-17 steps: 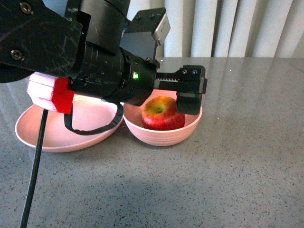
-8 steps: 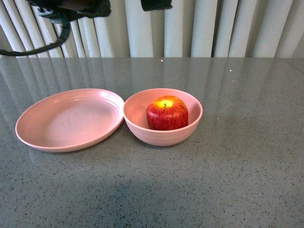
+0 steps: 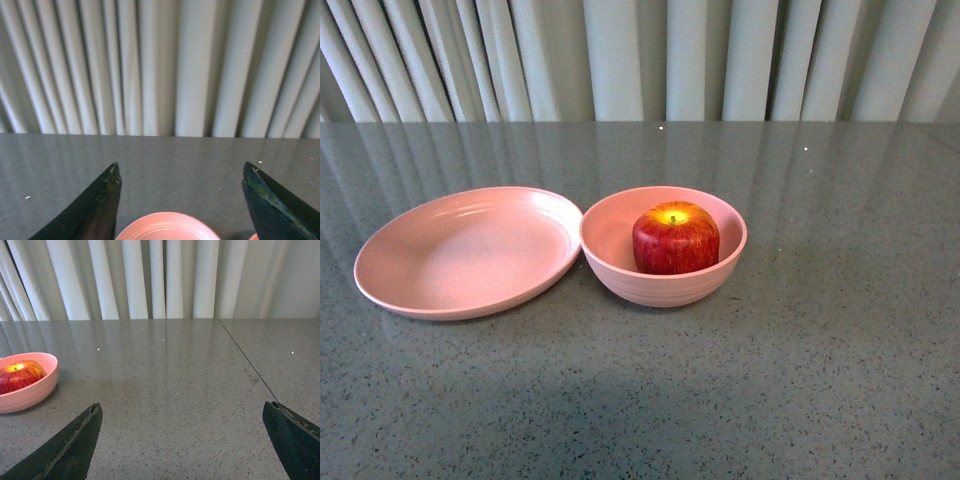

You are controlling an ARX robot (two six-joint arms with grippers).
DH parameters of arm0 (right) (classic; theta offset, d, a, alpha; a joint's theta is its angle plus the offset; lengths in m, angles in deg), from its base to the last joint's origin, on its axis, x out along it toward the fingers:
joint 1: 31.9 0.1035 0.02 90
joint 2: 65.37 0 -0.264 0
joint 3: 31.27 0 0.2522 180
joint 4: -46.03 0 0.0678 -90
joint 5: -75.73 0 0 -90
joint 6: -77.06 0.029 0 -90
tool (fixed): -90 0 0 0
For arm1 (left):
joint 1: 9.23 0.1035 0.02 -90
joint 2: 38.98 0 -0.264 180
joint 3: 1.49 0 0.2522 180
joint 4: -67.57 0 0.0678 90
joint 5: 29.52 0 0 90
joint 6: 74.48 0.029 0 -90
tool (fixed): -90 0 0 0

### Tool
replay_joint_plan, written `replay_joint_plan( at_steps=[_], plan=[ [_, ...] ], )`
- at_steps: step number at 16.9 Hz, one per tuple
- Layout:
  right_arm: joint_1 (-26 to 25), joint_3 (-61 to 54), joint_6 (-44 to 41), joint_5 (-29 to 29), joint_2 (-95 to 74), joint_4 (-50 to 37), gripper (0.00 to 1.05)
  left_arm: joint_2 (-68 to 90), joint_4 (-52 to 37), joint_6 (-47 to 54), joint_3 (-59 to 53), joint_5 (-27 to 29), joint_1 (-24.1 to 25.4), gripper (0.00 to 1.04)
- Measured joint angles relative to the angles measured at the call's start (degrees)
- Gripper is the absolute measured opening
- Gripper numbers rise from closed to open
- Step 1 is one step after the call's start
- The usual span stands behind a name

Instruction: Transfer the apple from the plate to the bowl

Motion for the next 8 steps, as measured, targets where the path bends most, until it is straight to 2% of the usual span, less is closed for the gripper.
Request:
replay_joint_plan(
  at_steps=[2, 4, 6, 8],
  plan=[
    [0.0, 0.0, 0.0, 0.0, 0.0, 0.0, 0.98, -3.9, -2.2, 0.1, -9.2, -1.6, 3.3, 0.47],
    [0.0, 0.0, 0.0, 0.0, 0.0, 0.0, 0.98, -6.0, -3.1, 0.1, -14.4, -3.7, 4.9, 0.31],
    [0.0, 0.0, 0.0, 0.0, 0.0, 0.0, 0.98, -11.6, -5.0, 0.1, -19.5, -6.1, 7.3, 0.05],
    [0.0, 0.0, 0.0, 0.0, 0.0, 0.0, 0.98, -15.0, -5.0, 0.1, -23.8, -7.8, 9.2, 0.01]
  ],
)
